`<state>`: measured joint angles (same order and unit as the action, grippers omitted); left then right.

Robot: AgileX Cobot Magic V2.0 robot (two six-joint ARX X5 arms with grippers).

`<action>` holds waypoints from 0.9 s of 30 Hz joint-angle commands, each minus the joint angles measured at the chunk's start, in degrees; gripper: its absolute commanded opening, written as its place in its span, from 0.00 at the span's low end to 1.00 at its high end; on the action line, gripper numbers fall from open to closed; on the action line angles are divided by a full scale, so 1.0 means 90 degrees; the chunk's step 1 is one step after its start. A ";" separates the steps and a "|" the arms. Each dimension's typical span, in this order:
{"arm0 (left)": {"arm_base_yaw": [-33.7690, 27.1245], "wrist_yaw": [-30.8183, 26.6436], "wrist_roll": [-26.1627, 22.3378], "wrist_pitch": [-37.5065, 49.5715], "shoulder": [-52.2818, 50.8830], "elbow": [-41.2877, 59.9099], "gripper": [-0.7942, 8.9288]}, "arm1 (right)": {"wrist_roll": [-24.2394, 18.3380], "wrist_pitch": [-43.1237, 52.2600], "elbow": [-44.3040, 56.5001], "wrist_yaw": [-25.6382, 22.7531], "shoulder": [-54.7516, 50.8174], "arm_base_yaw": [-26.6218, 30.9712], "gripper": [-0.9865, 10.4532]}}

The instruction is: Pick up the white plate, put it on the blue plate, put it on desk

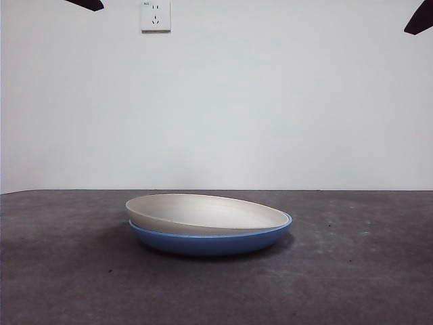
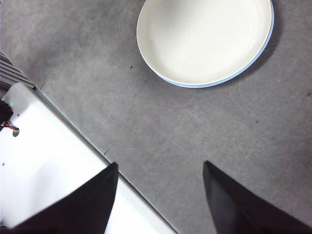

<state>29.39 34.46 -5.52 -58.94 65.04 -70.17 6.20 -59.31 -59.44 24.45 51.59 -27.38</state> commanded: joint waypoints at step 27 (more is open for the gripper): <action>0.0046 0.0032 -0.0119 0.0027 0.0056 -0.0063 0.10 | -0.0245 0.0442 -0.0117 0.0015 0.0039 -0.0044 0.10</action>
<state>29.39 34.48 -5.52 -58.94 65.04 -70.17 4.67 -55.94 -59.44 24.45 51.62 -27.38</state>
